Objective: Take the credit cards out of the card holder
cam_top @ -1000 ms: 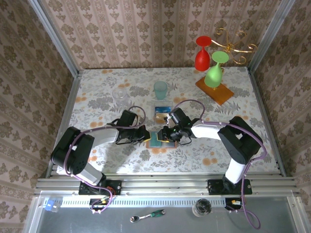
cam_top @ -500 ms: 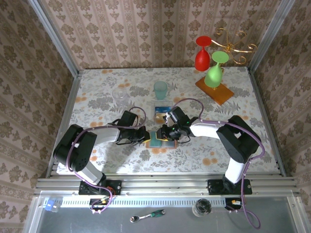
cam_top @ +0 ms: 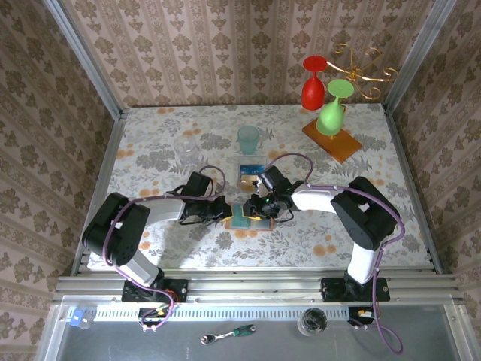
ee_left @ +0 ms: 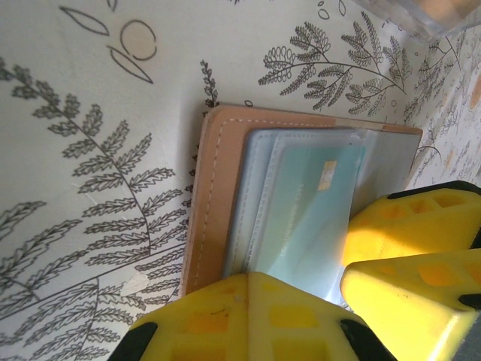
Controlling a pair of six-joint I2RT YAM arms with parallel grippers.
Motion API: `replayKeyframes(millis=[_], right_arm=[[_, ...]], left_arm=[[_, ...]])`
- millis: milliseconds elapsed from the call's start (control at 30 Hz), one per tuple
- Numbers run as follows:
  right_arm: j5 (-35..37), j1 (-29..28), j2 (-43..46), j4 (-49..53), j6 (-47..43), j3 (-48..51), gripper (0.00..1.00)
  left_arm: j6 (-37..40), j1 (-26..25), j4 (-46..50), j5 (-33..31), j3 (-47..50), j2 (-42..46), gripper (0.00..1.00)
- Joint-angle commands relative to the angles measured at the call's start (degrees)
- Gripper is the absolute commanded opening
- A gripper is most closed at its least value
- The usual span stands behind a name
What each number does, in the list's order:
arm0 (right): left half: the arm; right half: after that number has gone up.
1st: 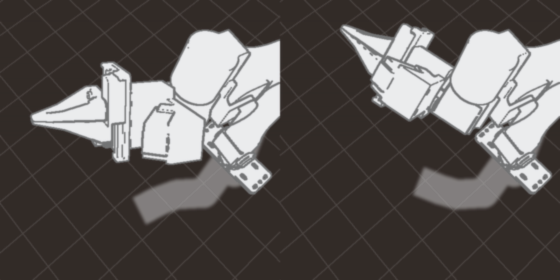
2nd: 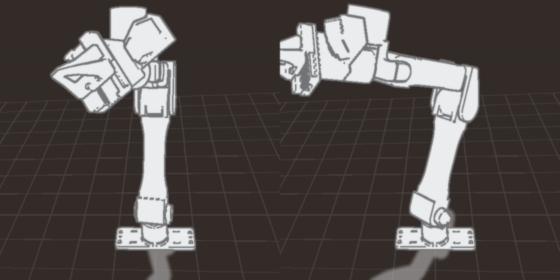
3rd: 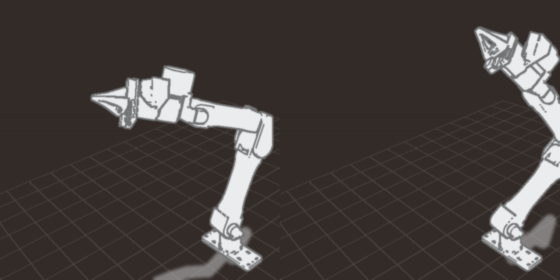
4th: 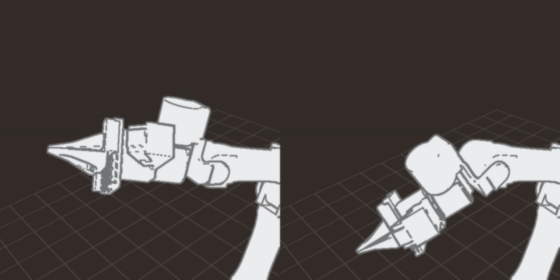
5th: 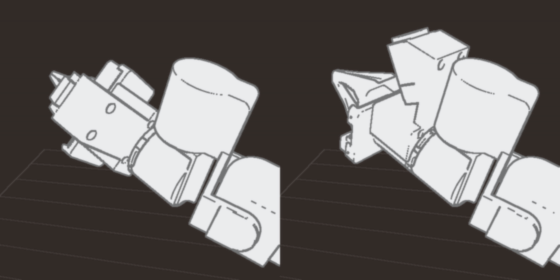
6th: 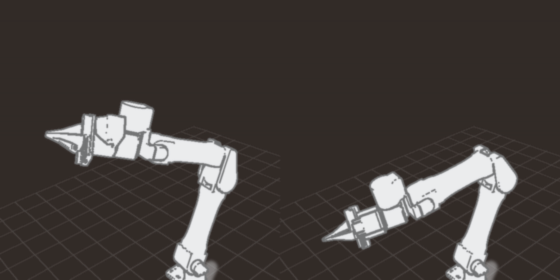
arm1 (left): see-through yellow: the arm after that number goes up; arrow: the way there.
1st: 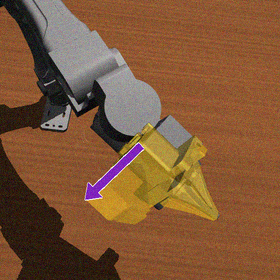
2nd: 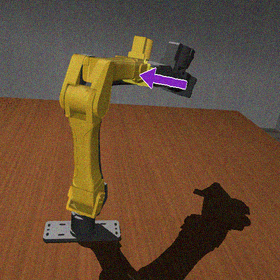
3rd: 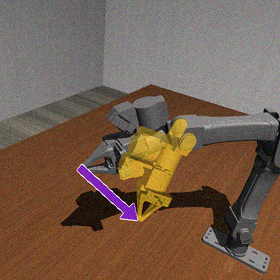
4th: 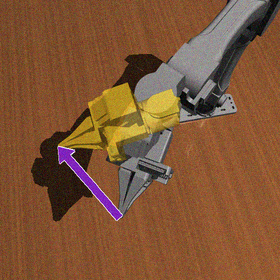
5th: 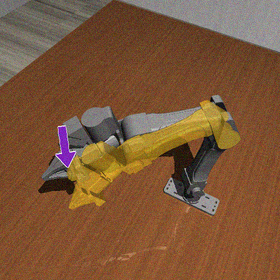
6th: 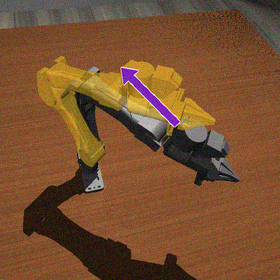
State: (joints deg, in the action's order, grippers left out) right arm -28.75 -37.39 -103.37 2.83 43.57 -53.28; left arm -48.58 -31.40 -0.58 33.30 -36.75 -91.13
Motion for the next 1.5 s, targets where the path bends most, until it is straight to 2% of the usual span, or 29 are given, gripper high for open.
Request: replayKeyframes(millis=[0, 200, 367, 833, 1467], right_arm=[[-1.09, -0.23, -1.11, -1.57, 0.71, -0.78, 0.28], [-2.9, -0.23, -1.91, -2.93, 1.41, -1.03, 0.22], [-3.79, -0.31, -2.77, -2.29, 1.37, -1.36, 0.23], [4.9, -0.85, -1.4, 11.67, -3.1, -4.63, 0.26], [5.53, -1.2, 1.33, 12.34, -4.65, -5.18, 0.26]], left_arm=[[0.93, 0.37, 1.55, -0.46, 1.58, -0.46, 0.02], [0.44, 0.37, 1.19, -0.52, 2.3, 0.15, 0.02], [-0.3, 0.2, 0.23, -0.42, 2.91, 0.2, 0.02], [-0.12, 0.06, 1.16, -0.51, 2.48, 0.85, 0.03], [0.5, -0.07, 4.08, -0.49, -0.55, 2.52, 0.03]])
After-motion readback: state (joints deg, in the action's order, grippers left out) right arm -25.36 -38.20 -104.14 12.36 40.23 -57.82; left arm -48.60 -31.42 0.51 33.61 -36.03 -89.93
